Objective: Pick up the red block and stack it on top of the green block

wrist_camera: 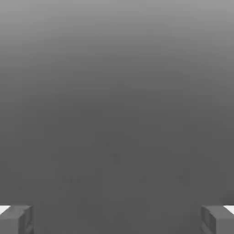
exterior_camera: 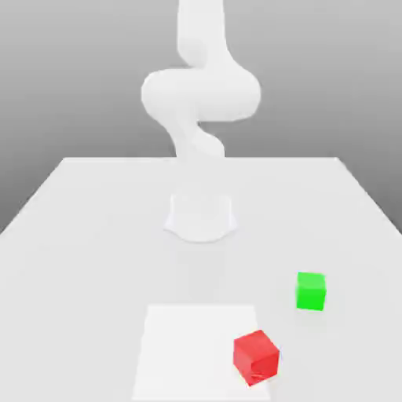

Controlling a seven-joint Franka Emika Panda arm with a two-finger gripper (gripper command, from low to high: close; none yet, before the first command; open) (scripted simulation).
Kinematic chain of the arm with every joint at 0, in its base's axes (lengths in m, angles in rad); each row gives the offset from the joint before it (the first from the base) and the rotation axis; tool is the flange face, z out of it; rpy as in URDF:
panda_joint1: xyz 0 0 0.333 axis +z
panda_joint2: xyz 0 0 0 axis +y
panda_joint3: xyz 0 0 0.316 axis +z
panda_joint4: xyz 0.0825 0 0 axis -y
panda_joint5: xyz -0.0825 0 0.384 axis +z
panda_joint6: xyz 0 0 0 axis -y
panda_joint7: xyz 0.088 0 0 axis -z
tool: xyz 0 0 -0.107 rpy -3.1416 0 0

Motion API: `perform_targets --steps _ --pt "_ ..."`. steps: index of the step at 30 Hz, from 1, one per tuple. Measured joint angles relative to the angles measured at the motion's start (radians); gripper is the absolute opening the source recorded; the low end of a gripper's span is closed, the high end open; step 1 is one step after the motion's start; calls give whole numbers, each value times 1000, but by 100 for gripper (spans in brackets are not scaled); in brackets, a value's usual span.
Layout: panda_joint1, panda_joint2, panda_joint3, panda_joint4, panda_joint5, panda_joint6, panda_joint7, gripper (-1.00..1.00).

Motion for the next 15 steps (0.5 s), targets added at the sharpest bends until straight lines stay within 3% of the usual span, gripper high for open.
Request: perform_targets --steps 15 --pt "98 550 11 -149 20 238 -180 0"
